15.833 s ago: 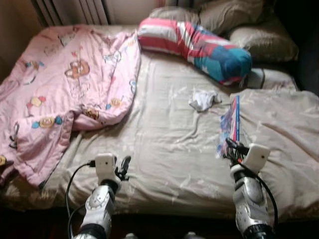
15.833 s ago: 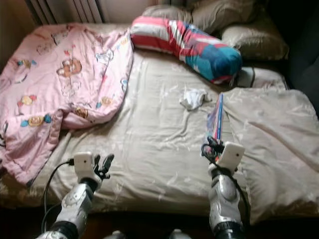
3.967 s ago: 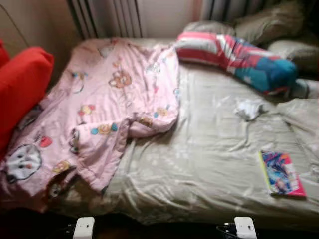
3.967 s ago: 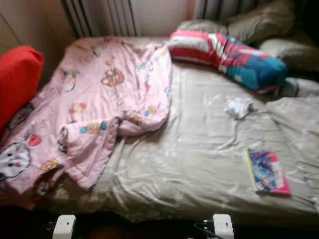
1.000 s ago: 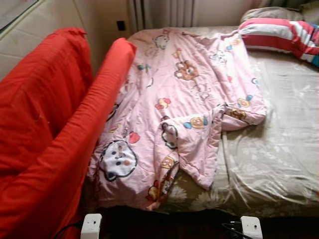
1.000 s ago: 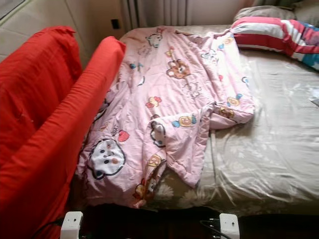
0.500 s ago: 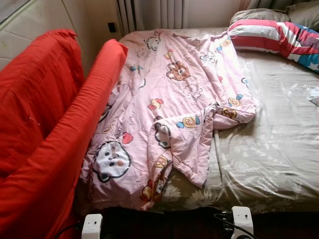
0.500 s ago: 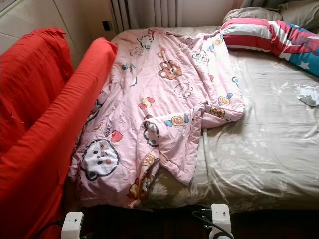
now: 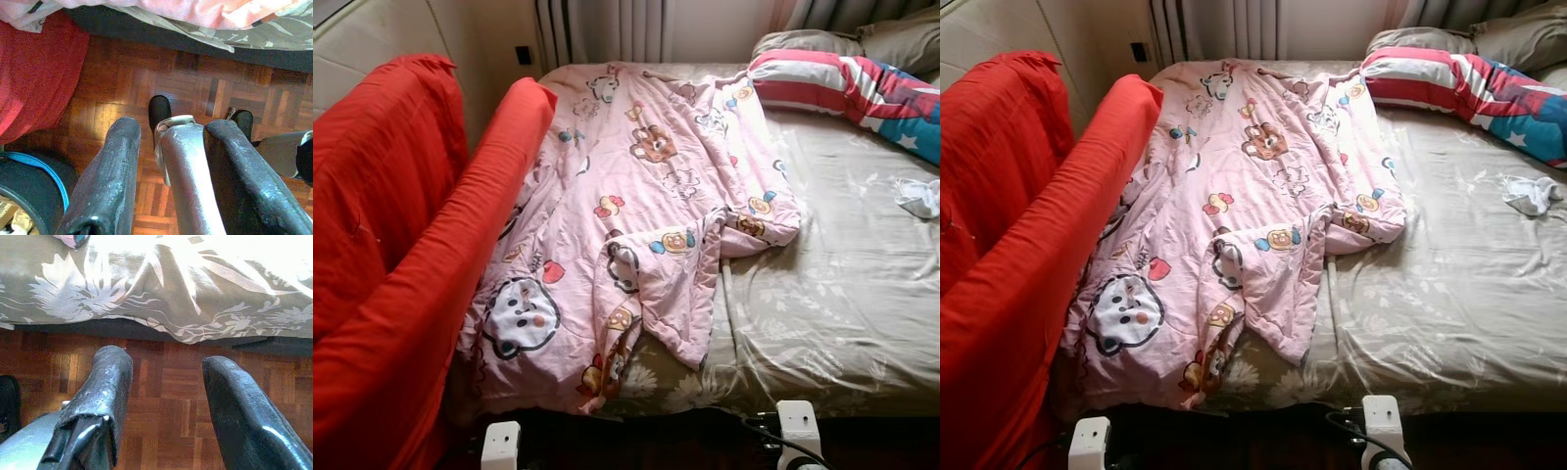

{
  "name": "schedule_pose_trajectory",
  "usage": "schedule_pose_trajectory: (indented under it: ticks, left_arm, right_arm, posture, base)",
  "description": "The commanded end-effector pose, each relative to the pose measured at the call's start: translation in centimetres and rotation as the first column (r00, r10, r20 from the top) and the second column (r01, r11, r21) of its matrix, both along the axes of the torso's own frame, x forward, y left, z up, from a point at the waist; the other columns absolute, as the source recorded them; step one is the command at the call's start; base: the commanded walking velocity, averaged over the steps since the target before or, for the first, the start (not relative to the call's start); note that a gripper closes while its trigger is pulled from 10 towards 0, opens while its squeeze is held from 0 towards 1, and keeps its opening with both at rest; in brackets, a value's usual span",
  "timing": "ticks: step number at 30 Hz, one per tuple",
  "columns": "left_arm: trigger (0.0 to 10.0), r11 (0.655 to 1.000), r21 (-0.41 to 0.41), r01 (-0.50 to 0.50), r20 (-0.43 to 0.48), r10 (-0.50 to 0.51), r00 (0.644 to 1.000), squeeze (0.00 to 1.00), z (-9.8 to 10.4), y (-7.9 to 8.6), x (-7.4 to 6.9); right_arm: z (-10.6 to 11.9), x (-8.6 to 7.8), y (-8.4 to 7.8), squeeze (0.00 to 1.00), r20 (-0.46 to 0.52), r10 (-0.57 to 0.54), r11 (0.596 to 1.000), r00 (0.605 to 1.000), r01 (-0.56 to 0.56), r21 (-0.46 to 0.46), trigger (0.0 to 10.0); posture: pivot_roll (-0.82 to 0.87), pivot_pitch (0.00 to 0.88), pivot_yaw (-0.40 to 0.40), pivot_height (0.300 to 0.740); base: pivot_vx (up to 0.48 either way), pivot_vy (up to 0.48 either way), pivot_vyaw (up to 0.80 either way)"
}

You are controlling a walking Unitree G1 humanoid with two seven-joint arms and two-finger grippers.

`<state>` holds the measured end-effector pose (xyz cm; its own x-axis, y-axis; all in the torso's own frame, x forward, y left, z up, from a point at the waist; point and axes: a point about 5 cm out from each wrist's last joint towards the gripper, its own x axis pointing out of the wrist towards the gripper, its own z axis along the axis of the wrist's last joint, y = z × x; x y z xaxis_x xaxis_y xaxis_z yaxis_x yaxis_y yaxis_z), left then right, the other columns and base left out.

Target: Clean up the room

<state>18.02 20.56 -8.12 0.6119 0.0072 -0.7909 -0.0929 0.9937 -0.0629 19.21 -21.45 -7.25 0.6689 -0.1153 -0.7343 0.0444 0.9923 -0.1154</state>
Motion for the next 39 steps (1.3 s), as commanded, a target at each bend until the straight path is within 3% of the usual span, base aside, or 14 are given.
schedule_pose_trajectory:
  ticks: [1,8,16,26,32,39]
  left_arm:
    - [10.0,1.000,0.006,-0.011,-0.035,0.012,0.999,0.00,-0.4,0.5,-1.0]
    - [10.0,1.000,0.014,0.008,-0.034,-0.008,0.999,0.00,-0.3,0.8,-1.0]
    - [10.0,1.000,0.013,0.015,-0.036,-0.015,0.999,0.00,-0.4,0.7,-1.1]
    - [10.0,1.000,0.015,0.019,-0.042,-0.019,0.999,0.00,-0.4,0.8,-1.3]
    - [10.0,1.000,0.015,0.024,-0.041,-0.023,0.999,0.00,-0.4,0.9,-1.2]
    - [10.0,1.000,0.016,0.025,-0.038,-0.024,0.999,0.00,-0.4,0.9,-1.1]
  right_arm:
    - [-0.2,-0.1,0.7,0.00,-0.009,0.009,1.000,1.000,-0.009,0.009,10.0]
    - [-0.2,0.5,2.4,0.00,0.015,-0.014,0.999,1.000,0.013,0.048,10.0]
    - [-0.5,-0.8,1.0,0.00,0.007,0.013,1.000,1.000,-0.014,0.027,10.0]
    - [-0.4,-0.4,1.5,0.00,-0.003,0.037,0.999,0.999,-0.037,0.024,10.0]
    - [-0.3,-0.2,1.7,0.00,0.007,0.045,0.999,0.999,-0.045,0.024,10.0]
    - [-0.2,-0.2,1.0,0.00,0.022,0.017,0.999,1.000,-0.018,0.032,10.0]
  posture:
    - [-0.07,0.137,0.000,0.738]
    - [-0.09,0.129,0.022,0.738]
    - [-0.08,0.130,0.018,0.738]
    - [-0.08,0.131,0.023,0.738]
    - [-0.08,0.137,0.025,0.738]
    - [-0.08,0.145,0.025,0.738]
  base:
    - [0.000,0.000,0.00]
    - [0.000,0.000,0.00]
    - [0.000,0.000,0.21]
    - [0.204,0.000,0.06]
    - [0.257,0.000,0.58]
    - [0.263,0.000,0.00]
